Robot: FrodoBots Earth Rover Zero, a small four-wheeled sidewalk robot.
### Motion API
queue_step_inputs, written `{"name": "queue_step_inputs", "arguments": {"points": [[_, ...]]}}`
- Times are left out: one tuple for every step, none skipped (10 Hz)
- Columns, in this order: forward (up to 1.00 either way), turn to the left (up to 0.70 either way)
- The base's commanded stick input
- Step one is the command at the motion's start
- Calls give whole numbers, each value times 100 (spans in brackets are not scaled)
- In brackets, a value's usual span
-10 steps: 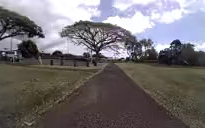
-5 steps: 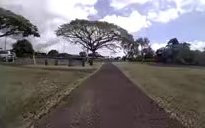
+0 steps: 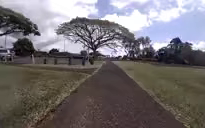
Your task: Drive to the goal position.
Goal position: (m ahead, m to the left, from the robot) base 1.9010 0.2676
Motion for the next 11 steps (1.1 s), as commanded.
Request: {"name": "queue_step_inputs", "arguments": {"points": [[70,1],[70,1],[70,1],[70,1],[70,1],[70,1],[70,1],[70,1],[70,1],[70,3],[70,3]]}}
